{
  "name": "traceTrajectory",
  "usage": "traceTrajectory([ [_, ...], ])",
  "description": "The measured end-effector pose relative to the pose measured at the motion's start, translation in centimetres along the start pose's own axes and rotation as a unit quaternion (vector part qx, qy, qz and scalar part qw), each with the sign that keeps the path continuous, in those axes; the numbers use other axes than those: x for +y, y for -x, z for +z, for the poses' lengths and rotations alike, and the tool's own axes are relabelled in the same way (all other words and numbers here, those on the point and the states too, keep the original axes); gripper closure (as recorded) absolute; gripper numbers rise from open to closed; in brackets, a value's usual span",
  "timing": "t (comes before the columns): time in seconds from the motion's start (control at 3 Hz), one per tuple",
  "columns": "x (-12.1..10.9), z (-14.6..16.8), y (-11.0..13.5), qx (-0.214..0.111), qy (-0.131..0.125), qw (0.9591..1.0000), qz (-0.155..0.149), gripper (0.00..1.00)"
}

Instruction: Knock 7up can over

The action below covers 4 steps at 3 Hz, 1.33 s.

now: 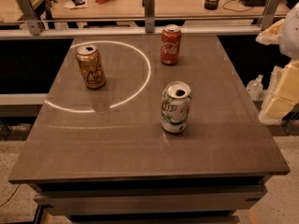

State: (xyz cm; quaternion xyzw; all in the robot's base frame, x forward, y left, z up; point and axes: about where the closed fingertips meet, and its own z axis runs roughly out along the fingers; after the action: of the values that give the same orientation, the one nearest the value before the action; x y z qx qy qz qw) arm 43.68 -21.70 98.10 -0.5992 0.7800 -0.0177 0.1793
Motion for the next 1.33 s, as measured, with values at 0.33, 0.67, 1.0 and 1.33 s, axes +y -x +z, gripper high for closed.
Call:
traceTrajectory([
  [0.33, -0.3, 0.7, -2.4, -0.066, -0.004, 0.9973, 0.031, 0.0],
  [0.67, -0.2, 2.5, -4.5, -0.158, -0.016, 0.9861, 0.047, 0.0],
  [1.0, 1.2, 3.6, -4.3, -0.264, -0.007, 0.9642, 0.023, 0.0],
  [1.33, 2.9, 3.6, -2.1, -0.367, 0.014, 0.93, 0.019, 0.0],
])
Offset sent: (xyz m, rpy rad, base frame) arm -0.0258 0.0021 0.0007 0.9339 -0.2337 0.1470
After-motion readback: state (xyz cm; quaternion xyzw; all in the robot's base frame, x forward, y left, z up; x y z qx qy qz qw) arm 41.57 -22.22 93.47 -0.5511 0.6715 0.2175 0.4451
